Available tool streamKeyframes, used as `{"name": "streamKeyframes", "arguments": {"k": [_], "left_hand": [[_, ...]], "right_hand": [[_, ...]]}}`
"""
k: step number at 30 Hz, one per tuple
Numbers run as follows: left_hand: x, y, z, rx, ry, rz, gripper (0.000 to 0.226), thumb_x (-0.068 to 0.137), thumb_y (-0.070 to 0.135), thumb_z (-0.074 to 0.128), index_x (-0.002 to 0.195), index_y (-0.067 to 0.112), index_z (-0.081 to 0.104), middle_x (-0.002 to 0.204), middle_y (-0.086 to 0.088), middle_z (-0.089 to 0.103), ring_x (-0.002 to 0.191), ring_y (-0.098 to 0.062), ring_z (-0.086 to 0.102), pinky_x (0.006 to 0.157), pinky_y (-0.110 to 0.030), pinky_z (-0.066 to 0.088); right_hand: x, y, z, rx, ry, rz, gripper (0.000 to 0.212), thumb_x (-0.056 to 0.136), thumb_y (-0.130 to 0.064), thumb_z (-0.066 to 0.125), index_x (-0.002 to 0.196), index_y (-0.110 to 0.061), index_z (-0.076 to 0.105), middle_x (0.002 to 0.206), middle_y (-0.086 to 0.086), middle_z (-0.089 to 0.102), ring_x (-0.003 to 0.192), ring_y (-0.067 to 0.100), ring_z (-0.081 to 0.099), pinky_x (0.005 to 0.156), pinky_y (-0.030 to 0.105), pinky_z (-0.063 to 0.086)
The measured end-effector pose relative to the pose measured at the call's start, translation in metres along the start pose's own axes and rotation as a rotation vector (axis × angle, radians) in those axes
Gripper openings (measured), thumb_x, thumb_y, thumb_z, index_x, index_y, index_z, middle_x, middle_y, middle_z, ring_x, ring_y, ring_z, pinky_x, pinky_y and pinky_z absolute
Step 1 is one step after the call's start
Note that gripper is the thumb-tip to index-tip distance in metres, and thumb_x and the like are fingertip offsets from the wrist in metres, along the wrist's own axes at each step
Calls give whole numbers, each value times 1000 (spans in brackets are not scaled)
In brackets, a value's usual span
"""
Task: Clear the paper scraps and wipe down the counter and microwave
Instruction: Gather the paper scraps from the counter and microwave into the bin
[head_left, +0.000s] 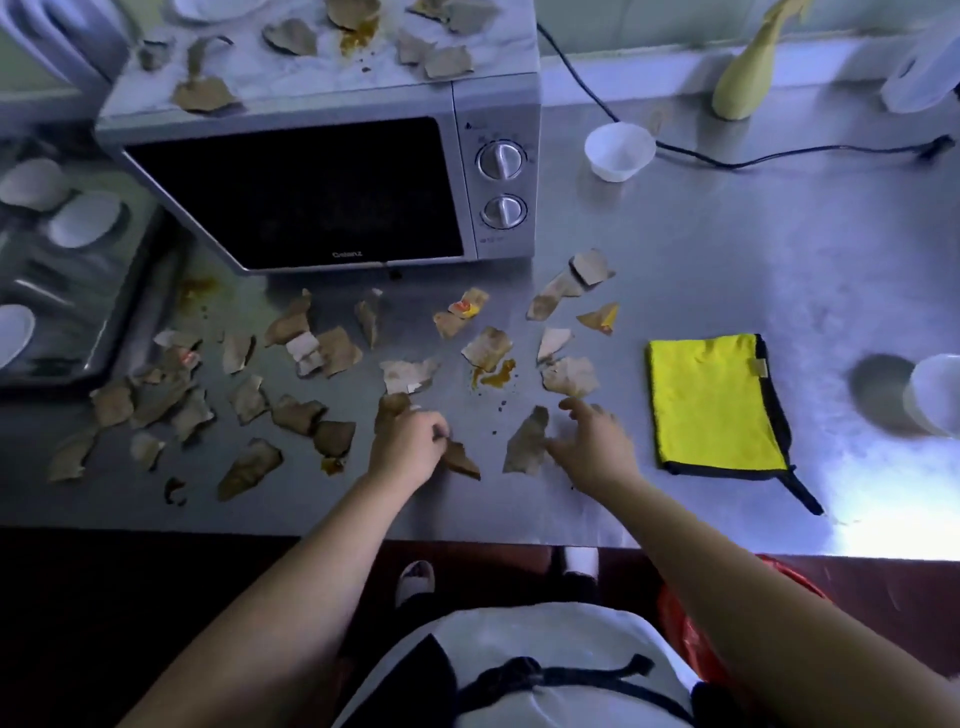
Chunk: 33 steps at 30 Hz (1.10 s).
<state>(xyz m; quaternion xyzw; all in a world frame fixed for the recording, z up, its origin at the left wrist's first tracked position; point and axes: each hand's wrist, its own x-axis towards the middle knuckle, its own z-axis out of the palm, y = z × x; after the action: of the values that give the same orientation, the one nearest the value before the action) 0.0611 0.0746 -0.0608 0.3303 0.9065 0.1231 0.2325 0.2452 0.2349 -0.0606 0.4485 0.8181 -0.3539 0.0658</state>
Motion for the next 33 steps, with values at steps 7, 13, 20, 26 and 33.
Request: {"name": "streamKeyframes", "arguments": {"k": [7,13,20,26,33], "left_hand": [[-56,20,-9,-373,116,-253,17,84,14,73,77,26,64,75,14,60,70,-4,56,60,-17,39],[-92,51,-7,-767,119,-450,7,85,2,71,81,4,65,62,-5,61,48,-7,53,52,-20,44],[-92,86,-6,-677,31,-135,7,84,11,74,83,16,69,78,12,66,70,4,58,66,-6,42],[-84,99,-7,-582,-6,87,9,85,13,73,83,18,65,98,14,66,97,13,56,77,0,37],[-82,91,-10,-746,31,-73,17,88,13,70,96,27,65,90,7,73,86,-9,68,81,-24,53]], "right_hand": [[35,-14,2,-215,-122,-163,26,95,-27,51,115,-16,63,133,11,52,126,35,38,102,46,31],[26,-13,-13,233,-131,-93,4,87,-17,66,89,-17,62,90,8,66,85,27,63,74,46,57],[-19,-1,-49,822,-136,124,14,82,5,69,80,-6,60,76,17,69,62,20,61,56,29,47],[-36,-4,-70,932,-304,59,12,88,10,60,87,-2,59,67,7,70,61,18,67,62,24,52],[-42,-11,-62,1042,-427,70,28,82,-16,75,106,-6,63,98,16,75,90,27,73,81,36,54]]}}
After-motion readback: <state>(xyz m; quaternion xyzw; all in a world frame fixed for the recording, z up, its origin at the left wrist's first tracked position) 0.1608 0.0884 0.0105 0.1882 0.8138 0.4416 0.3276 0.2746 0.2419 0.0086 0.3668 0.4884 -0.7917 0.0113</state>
